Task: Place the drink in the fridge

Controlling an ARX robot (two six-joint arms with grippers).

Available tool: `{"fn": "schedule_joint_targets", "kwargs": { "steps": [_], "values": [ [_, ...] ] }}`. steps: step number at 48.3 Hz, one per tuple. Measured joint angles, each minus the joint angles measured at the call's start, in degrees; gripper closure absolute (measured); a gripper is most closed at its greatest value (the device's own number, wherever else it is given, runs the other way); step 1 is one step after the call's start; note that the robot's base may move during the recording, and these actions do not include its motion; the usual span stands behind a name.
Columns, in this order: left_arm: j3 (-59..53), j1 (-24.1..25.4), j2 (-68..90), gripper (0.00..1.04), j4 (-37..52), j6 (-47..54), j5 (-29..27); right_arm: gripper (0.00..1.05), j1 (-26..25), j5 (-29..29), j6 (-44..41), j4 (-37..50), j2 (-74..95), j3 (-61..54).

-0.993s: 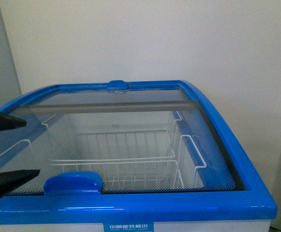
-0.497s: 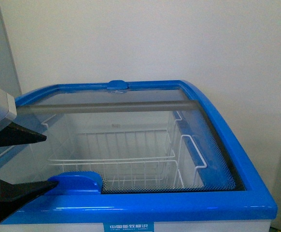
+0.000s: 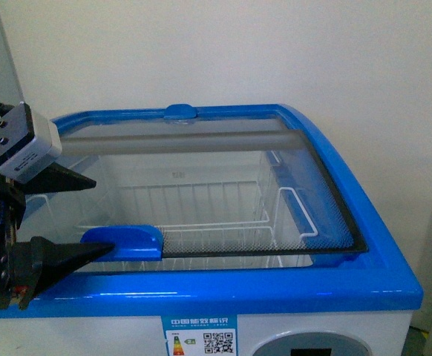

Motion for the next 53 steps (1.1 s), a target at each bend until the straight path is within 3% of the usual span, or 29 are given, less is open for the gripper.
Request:
{"fn": "schedule_joint_targets", "kwargs": {
  "steps": [11,27,33,42,53],
  "values": [
    [7.8,-0.9,4.8,0.08,1.0,0.0,-3.8,0.66,0.0,0.0,0.0,0.0,0.0,0.0],
    [29.7,-3.7,16.9,0.08,1.2,-0.3,-18.8,0.66,0.0,0.0,0.0,0.0,0.0,0.0],
    [36.0,-5.1,22.1,0.08,8.6,-2.8,-27.7,0.66,0.0,0.0,0.0,0.0,0.0,0.0],
    [32.6,-6.0,20.1,0.08,14.6,-9.6,-34.0,0.66,0.0,0.0,0.0,0.0,0.0,0.0],
    [17.6,-4.6,6.3,0.08,14.4,-29.8,-39.4,0.66,0.0,-0.2,0.0,0.0,0.0,0.0]
  ]
}}
